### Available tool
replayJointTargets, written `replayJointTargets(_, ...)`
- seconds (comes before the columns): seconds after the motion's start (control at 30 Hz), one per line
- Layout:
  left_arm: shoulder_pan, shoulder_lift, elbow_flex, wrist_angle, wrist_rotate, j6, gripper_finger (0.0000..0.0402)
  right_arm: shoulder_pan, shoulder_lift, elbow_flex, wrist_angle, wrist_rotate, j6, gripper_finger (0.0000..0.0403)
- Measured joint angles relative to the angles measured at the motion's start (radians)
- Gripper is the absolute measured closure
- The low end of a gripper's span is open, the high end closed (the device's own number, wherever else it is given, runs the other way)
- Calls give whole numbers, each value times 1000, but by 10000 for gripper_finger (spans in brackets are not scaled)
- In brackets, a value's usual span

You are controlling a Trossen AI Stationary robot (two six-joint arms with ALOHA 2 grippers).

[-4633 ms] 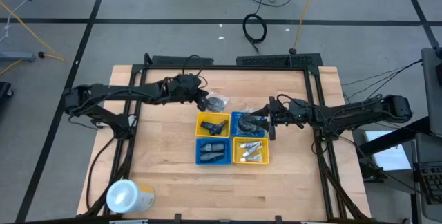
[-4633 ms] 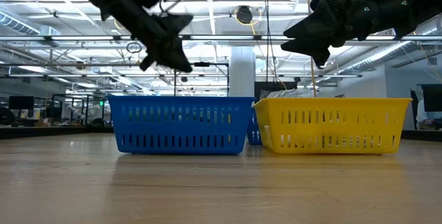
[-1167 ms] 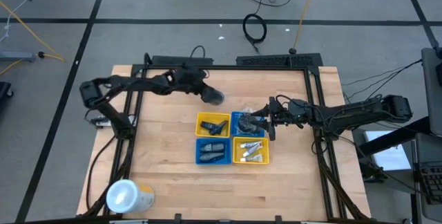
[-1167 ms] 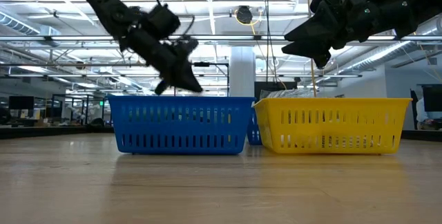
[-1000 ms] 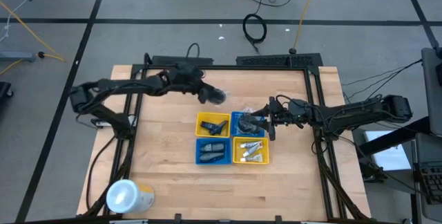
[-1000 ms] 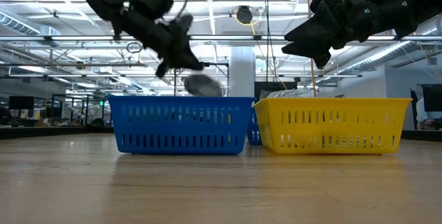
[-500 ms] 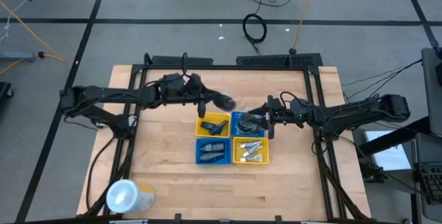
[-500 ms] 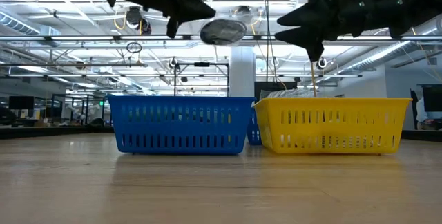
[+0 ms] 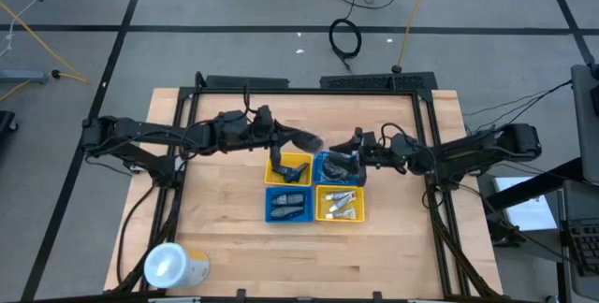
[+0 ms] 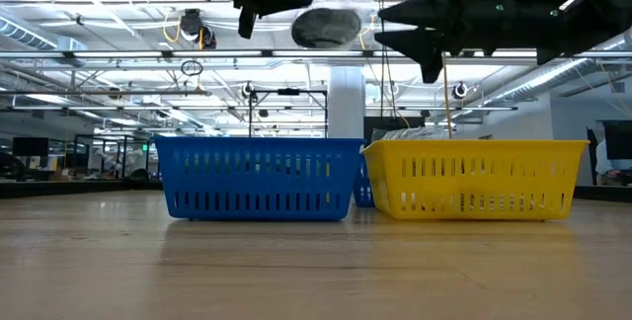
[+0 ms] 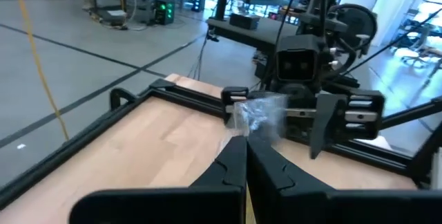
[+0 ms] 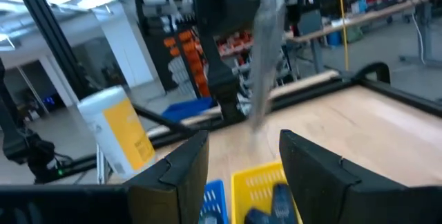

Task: Pick & Place Travel size toiletries
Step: Put the black hairbrush into the right blue bin

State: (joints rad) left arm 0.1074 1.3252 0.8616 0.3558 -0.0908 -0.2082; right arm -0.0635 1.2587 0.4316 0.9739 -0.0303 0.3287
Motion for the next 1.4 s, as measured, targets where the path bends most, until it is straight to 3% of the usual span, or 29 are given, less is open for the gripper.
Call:
replayJointTargets(0.3, -34, 8, 0, 32, -42, 23, 402, 0, 93, 1, 179, 2, 0, 232)
replayJointTargets(0.63, -48, 109, 0, 139, -48, 22, 402, 0, 153, 68, 135, 3, -24, 236)
replayJointTargets(0.73, -48, 109, 0, 153, -48, 19, 402, 0, 151, 69, 111, 4, -26, 266)
replayJointTargets(0.87, -49, 109, 0, 165, -47, 27, 401, 0, 152, 68, 105, 6, -51, 357)
replayJointTargets(0.93, -49, 109, 0, 170, -43, 31, 401, 0, 152, 68, 105, 10, -82, 383)
replayJointTargets(1.2, -49, 109, 0, 161, -46, 18, 397, 0, 152, 68, 80, 7, -79, 383)
replayJointTargets(1.4, -48, 109, 0, 164, -97, 64, 342, 0, 151, 68, 19, -1, -63, 383)
